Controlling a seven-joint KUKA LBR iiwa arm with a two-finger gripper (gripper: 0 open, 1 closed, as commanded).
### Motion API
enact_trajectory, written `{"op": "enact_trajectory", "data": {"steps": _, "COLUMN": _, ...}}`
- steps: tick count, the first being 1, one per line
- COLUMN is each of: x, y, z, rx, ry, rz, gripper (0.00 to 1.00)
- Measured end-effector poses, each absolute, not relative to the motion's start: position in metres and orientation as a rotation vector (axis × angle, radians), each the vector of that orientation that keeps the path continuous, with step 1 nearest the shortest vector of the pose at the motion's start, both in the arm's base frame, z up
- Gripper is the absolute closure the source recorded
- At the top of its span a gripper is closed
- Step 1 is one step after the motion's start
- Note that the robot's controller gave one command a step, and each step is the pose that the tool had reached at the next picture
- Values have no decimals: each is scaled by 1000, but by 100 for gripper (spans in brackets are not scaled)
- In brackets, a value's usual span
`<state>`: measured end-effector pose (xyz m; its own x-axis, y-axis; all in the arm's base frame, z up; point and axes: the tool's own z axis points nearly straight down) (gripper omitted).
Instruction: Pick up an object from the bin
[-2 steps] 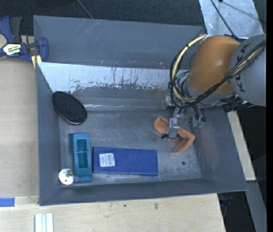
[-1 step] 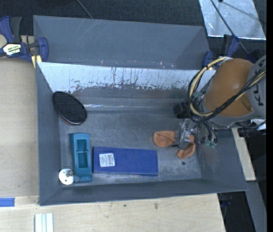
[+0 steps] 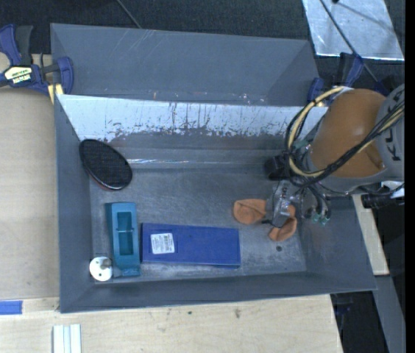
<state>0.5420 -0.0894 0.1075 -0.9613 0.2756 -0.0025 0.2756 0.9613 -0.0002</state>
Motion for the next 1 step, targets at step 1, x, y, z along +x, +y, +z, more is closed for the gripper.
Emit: {"op": "enact_trajectory", "data": {"steps": 1, "x": 540, "y": -93, "z": 113, "rx": 439, "ry": 3106, "rz": -1, "gripper": 100}}
